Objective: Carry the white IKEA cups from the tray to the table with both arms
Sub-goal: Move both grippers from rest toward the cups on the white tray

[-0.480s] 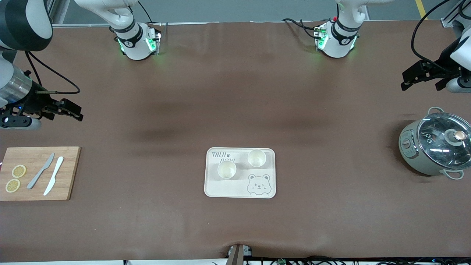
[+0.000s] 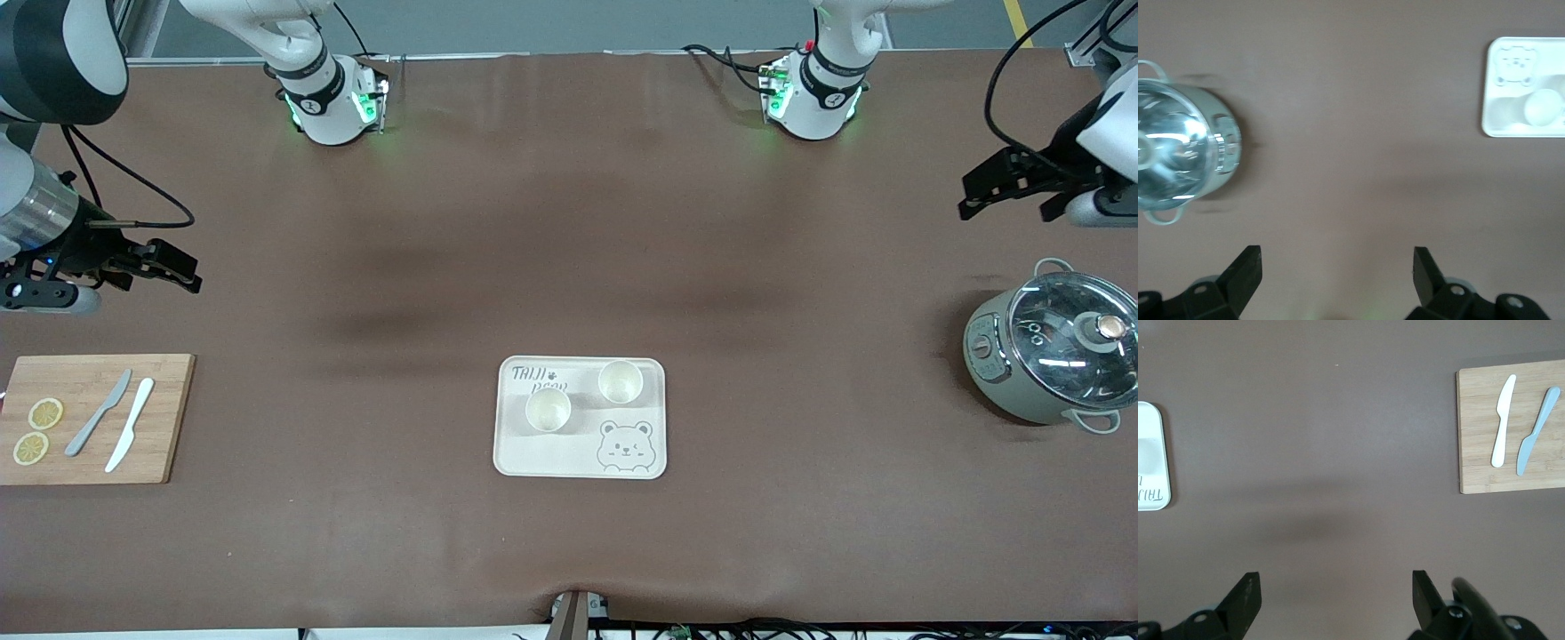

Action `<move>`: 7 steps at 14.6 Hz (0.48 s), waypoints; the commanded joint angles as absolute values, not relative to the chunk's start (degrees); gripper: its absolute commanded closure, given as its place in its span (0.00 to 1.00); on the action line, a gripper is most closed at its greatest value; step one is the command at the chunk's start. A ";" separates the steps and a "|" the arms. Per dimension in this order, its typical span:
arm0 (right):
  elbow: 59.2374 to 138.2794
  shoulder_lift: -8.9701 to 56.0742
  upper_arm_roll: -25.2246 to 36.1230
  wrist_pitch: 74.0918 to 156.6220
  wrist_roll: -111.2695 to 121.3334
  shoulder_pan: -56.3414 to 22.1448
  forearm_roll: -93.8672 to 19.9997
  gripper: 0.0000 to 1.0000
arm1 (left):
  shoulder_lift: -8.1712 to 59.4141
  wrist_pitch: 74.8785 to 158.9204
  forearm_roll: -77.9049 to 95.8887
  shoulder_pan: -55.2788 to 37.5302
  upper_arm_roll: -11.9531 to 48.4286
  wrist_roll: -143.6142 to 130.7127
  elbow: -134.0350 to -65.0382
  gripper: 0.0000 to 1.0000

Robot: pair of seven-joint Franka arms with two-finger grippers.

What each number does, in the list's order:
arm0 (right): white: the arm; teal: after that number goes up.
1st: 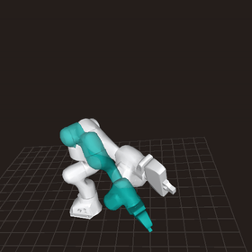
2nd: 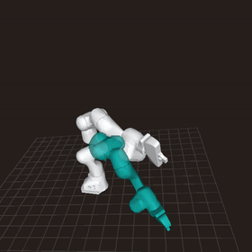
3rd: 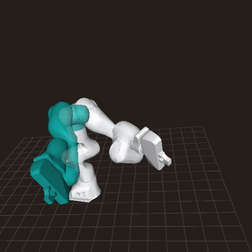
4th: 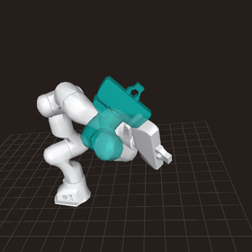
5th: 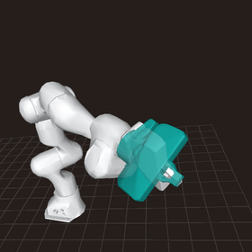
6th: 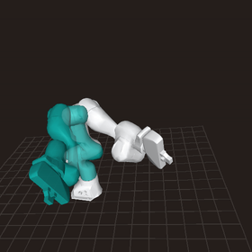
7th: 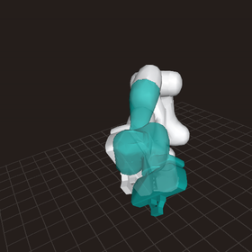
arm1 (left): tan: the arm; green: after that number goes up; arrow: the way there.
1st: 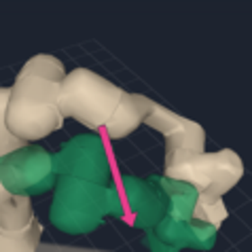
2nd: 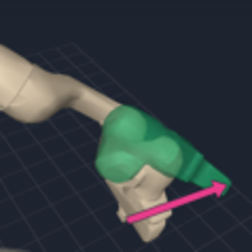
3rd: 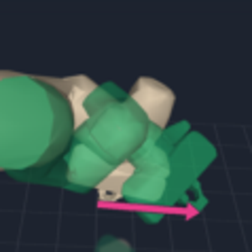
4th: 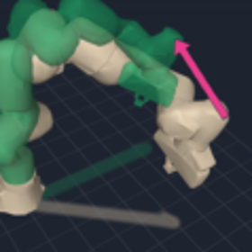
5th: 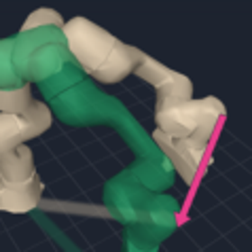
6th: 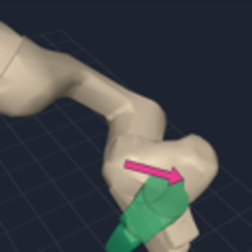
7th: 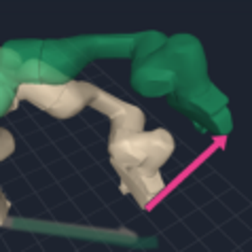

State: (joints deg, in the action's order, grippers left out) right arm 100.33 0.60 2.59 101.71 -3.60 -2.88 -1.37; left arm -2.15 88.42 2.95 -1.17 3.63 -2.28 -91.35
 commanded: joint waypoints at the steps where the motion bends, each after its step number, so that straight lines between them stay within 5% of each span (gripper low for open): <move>1: 100.29 0.44 2.37 102.22 -4.31 -3.42 -1.31 0.00 | 4.19 91.31 3.87 -2.89 6.49 -3.95 -88.61 0.00; 4: 98.45 1.84 2.37 102.39 -7.36 -6.05 -6.57 0.00 | 15.44 91.93 3.34 -6.31 9.49 -11.07 -77.82 0.00; 7: 95.20 4.73 2.29 103.44 -17.62 -14.03 -8.61 0.00 | 20.55 97.36 2.99 -11.41 9.32 -13.52 -75.76 0.00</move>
State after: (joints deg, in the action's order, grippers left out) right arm 98.58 1.90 2.02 103.33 -12.53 -10.44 -7.93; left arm 17.80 96.73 3.41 -9.89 9.51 -12.18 -79.36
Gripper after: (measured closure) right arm 0.000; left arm 0.000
